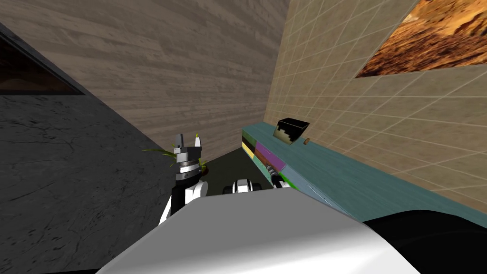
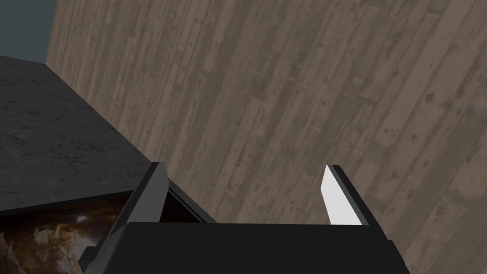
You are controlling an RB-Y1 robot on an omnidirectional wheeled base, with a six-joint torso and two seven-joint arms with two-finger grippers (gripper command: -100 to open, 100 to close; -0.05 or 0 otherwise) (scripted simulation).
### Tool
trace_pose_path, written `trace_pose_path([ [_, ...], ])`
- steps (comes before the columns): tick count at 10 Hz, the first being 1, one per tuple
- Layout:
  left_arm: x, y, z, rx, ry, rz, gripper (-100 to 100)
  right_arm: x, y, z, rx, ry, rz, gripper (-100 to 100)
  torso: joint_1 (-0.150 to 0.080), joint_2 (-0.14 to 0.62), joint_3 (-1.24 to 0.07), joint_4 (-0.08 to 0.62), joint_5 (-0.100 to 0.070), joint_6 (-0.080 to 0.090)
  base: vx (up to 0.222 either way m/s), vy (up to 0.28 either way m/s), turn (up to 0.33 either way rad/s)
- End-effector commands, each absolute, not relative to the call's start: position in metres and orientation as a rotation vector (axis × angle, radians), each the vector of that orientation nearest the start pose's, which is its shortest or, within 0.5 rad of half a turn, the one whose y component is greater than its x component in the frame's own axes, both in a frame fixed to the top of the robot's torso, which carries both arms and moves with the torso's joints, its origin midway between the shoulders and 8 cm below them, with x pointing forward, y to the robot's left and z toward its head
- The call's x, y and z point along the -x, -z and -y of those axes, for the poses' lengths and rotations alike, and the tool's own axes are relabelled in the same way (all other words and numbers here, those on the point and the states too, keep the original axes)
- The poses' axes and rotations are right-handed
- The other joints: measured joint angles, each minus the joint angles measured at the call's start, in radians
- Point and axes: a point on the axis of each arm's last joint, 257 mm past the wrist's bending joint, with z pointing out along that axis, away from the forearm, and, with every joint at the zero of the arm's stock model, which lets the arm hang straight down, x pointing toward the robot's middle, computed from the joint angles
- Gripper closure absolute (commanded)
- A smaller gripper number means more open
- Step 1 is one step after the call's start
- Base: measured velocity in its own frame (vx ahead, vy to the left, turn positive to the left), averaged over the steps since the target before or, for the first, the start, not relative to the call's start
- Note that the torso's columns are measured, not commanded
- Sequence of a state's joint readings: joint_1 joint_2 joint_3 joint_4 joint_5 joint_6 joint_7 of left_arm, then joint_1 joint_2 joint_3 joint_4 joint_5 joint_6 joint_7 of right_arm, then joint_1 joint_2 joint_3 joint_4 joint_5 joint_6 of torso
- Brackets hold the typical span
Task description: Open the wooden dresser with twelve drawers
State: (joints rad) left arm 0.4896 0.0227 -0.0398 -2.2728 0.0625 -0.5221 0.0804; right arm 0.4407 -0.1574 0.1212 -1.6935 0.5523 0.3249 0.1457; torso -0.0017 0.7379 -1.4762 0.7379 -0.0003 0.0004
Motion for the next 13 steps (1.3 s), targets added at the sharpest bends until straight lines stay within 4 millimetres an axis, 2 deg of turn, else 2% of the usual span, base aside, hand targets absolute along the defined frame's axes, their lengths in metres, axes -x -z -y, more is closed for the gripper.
trace_pose_path([
  [1, -0.343, -0.028, -0.270, 0.698, 1.466, -0.554, 0, -0.333, 0.458, 0.325, -0.938, -0.107, -2.016, -100, 0.002, 0.000, 0.000, 0.000, 0.000, -0.001, 0.057, 0.067, 0.097],
  [4, -0.344, -0.028, -0.270, 0.698, 1.466, -0.554, 0, -0.303, 0.494, 0.336, -0.950, 0.016, -2.112, -100, 0.002, 0.001, 0.001, 0.000, 0.000, -0.001, 0.034, 0.047, 0.098],
  [5, -0.343, -0.028, -0.270, 0.698, 1.466, -0.554, 0, -0.303, 0.494, 0.336, -0.950, 0.016, -2.112, -100, 0.002, 0.000, 0.000, 0.000, 0.001, 0.000, 0.024, 0.021, -0.053],
  [6, -0.343, -0.028, -0.270, 0.698, 1.466, -0.554, 0, -0.288, 0.508, 0.342, -0.933, 0.099, -2.161, -100, 0.000, 0.001, 0.000, 0.000, 0.000, 0.000, 0.048, 0.045, 0.166],
  [8, -0.343, -0.028, -0.270, 0.698, 1.466, -0.554, 0, -0.278, 0.516, 0.347, -0.948, 0.130, -2.183, -100, 0.002, -0.001, 0.000, 0.000, 0.000, 0.000, 0.040, 0.035, 0.041],
  [11, -0.343, -0.028, -0.270, 0.698, 1.466, -0.554, 0, -0.237, 0.549, 0.363, -0.905, 0.320, -2.295, -100, 0.002, 0.000, 0.000, 0.000, 0.001, 0.000, 0.058, 0.045, 0.131],
  [13, -0.343, -0.028, -0.270, 0.698, 1.466, -0.554, 0, -0.229, 0.550, 0.370, -0.927, 0.365, -2.302, -100, 0.002, 0.000, 0.000, 0.000, 0.000, 0.000, 0.053, 0.031, 0.043],
])
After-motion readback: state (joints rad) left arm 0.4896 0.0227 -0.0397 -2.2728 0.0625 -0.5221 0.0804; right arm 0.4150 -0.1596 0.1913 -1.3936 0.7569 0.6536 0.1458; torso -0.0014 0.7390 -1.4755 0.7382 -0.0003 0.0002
